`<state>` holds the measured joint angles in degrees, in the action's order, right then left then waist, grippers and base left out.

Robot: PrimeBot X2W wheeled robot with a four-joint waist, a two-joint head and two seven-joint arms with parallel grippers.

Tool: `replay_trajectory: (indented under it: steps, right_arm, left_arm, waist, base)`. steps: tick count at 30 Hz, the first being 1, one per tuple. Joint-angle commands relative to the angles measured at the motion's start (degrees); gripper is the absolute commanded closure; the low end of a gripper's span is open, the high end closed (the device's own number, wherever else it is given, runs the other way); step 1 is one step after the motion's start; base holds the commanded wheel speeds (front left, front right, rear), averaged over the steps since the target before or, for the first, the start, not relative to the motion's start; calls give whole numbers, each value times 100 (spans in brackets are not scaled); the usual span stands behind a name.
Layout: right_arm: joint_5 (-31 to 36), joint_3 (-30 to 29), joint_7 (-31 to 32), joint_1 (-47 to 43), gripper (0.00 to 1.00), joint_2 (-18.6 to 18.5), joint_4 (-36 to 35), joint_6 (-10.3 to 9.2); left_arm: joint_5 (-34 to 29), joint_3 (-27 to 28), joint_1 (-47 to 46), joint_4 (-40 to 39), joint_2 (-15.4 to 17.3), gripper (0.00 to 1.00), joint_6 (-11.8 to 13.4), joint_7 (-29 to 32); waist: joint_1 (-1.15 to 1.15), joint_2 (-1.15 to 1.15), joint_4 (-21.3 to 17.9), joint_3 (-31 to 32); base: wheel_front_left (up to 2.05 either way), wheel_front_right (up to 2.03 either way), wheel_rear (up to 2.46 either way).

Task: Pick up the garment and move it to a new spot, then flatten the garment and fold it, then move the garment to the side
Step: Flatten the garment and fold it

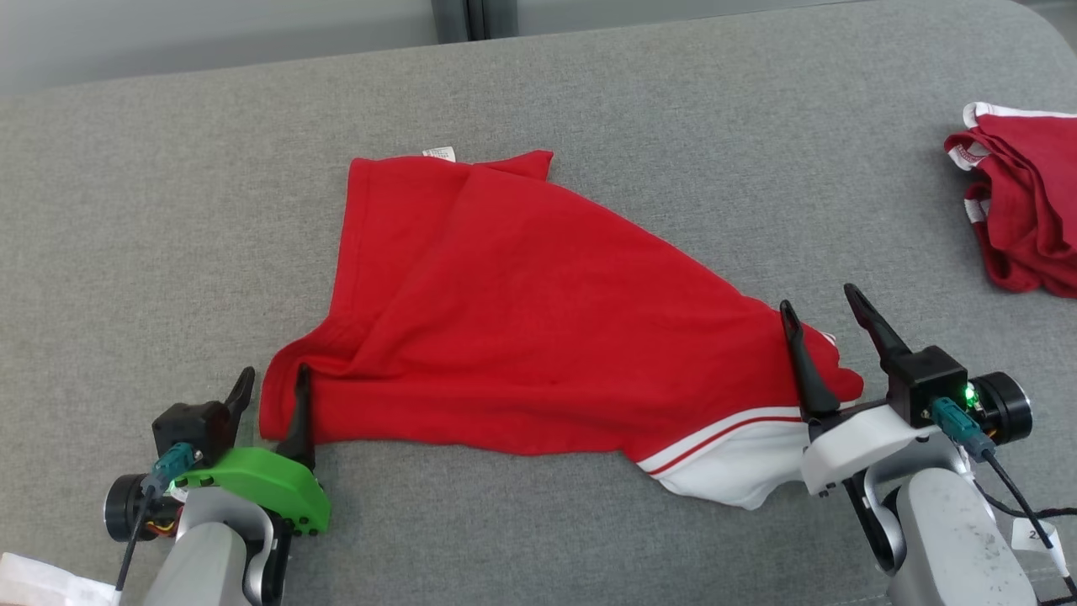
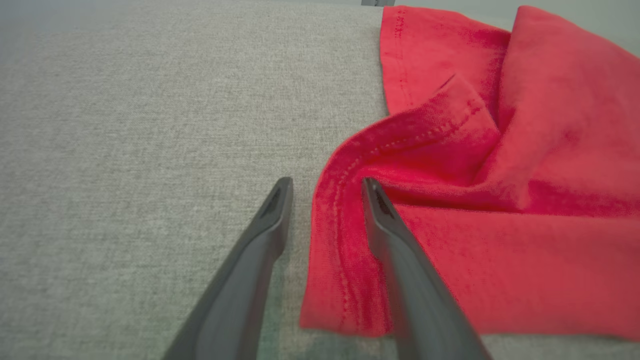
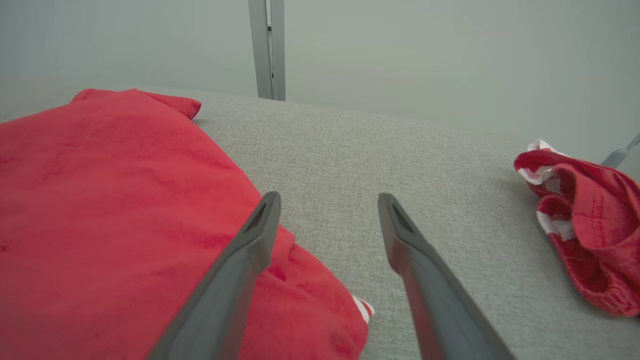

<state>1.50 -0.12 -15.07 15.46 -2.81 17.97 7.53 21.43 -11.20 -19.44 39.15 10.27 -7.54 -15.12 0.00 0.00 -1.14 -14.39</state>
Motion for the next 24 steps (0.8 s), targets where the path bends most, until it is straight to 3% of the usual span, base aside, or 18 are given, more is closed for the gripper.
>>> replay_trajectory:
  steps: [1, 12, 13, 14, 24]
  right_arm:
    - [-54, -32, -13, -139, 0, -22, 93, -10]
    - [52, -42, -13, -24, 2, -21, 1395, -10]
    - [78, -49, -13, 36, 56, -24, 1478, -10]
    - [137, -49, -12, 131, 100, -24, 1551, -10]
    - [787, -386, -13, 980, 100, -24, 2043, -10]
  left_arm:
    - [-75, 111, 52, -48, -54, 0, 14, -1]
    - [-348, 467, 702, -856, -374, 0, 14, -1]
    - [-347, 458, 728, -903, -385, 0, 14, -1]
    - [-335, 450, 740, -975, -401, 0, 14, -1]
    - [-266, 295, 781, -1146, -463, 0, 14, -1]
  waist:
    - [0, 0, 44, 112]
    - [0, 0, 334, 270]
    - [0, 0, 358, 268]
    - [0, 0, 389, 260]
    - [0, 0, 607, 201]
  base:
    - [0, 0, 0]
    - [0, 0, 0]
    - [0, 0, 0]
    - [0, 0, 0]
    - [0, 0, 0]
